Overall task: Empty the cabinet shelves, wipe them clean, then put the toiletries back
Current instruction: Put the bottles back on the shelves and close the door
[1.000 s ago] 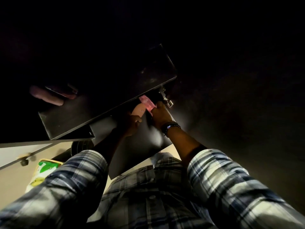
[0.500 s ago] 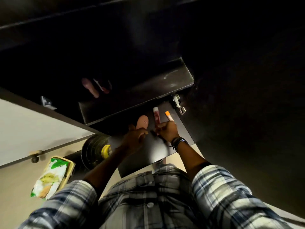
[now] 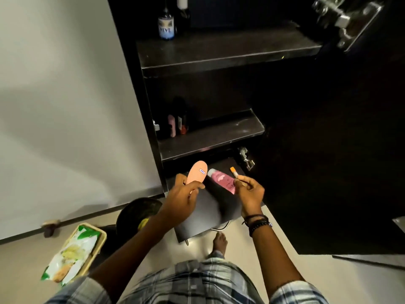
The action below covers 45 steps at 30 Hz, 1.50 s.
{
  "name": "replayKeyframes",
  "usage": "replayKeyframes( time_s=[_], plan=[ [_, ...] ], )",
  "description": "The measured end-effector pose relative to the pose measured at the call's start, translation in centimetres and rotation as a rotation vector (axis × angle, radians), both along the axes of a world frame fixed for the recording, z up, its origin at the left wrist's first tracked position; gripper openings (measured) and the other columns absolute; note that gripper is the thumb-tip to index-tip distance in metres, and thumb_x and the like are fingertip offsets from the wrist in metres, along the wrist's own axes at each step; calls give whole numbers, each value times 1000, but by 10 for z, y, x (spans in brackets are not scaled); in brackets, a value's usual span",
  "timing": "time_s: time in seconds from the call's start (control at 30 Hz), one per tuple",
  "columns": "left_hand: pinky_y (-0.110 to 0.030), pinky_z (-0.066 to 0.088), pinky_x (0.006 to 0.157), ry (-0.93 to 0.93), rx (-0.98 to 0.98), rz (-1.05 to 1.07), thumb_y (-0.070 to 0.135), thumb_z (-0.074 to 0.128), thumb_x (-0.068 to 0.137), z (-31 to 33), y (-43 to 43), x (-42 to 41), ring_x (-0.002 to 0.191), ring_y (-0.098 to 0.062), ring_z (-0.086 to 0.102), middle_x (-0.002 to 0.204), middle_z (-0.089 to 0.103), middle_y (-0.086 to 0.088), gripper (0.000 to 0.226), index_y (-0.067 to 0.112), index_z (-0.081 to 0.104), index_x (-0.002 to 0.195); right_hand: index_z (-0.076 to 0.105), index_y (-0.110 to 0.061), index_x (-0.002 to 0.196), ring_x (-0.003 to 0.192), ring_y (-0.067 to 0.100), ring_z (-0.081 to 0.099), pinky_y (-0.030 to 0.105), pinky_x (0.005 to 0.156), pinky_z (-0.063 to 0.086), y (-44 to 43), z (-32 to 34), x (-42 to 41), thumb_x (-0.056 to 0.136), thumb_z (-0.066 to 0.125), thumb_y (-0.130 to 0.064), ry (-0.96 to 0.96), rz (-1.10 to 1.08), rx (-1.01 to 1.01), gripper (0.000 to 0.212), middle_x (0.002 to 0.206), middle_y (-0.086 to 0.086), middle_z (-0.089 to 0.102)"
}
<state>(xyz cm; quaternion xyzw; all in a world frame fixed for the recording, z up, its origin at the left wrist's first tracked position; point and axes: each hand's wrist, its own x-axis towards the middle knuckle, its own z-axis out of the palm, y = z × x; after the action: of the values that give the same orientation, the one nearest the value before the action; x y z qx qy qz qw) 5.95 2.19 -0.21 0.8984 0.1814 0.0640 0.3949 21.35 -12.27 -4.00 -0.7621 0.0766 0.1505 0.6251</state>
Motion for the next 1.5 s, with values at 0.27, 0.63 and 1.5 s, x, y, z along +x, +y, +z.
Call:
replayKeyframes(
  time_s=[0.27,0.63,1.5],
  plan=[
    [-15,48,72,-356,3,119,18,54,93,89,7,-16,95,-6,54,112,45,2,27,27,66,114,66,-15,95,81,24,70,39,65,60,-3,103,-18,86,66,-3,-88,-100,446,15,98,13,70],
    [-13,48,72,-766,-63,286,23,69,83,237,1,8,93,-5,57,105,58,19,45,35,49,122,63,-17,92,95,21,70,32,82,58,16,242,21,84,67,-3,-409,-50,666,17,98,13,70],
    [-25,46,97,-764,224,481,15,58,91,297,40,104,118,-8,49,134,52,1,50,20,43,138,73,-16,95,91,8,65,26,85,54,99,305,131,80,74,-27,-951,447,-130,19,97,-4,71]
  ],
)
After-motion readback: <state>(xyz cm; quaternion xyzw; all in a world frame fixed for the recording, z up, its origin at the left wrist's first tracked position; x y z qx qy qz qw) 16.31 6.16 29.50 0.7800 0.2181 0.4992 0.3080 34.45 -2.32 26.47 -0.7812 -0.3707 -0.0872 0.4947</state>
